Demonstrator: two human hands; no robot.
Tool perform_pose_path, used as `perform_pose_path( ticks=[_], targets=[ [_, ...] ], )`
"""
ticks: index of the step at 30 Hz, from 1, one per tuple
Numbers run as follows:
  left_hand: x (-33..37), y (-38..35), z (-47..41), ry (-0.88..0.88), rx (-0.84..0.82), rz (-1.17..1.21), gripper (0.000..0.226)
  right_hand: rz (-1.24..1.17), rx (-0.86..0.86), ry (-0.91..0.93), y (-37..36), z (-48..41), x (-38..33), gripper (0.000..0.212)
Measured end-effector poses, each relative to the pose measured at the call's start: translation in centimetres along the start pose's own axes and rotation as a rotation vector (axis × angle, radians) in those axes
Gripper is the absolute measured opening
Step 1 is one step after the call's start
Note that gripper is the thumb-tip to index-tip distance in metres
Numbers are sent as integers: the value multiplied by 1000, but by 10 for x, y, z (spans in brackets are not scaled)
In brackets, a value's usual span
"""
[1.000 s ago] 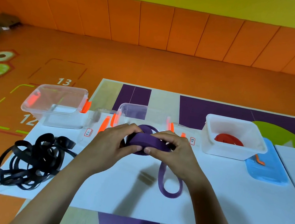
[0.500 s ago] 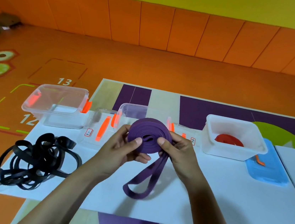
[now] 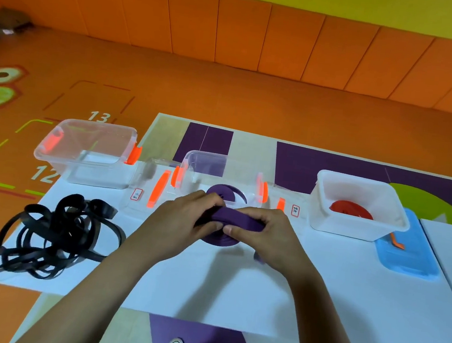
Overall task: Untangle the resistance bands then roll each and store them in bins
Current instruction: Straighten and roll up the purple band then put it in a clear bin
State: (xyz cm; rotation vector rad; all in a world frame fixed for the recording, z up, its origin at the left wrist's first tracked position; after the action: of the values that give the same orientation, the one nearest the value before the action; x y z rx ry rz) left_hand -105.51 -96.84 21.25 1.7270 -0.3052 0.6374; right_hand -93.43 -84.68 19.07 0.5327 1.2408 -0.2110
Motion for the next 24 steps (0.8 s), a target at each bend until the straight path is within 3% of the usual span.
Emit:
perform_pose_path(
  ticks=[4,10,16,24],
  targets=[
    [-3,-1,4,-11,32,11,13,-77,54,-20,1,-3,2,23],
    [-12,1,10,51,122,343,15,-269,78,40,4,-5,0,21],
    [-21,-1,13,119,228,651,12,-275,118,34,3,-8,2,18],
    [-24,-3,12,182,363,793,26,-415,60,54,0,-9,-5,25]
  ],
)
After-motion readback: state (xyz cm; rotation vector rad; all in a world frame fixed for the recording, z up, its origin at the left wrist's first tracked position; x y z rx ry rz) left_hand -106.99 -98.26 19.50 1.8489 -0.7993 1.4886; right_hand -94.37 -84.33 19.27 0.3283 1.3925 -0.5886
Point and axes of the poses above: each hand's wrist, its own z-axis away from the middle knuckle, its own y-axis out of the back of the hand, x = y × z, the point moved 7 cm from there along -z, towards the middle knuckle, and after that the axes turned 9 degrees about -y, right-handed, at the moved point
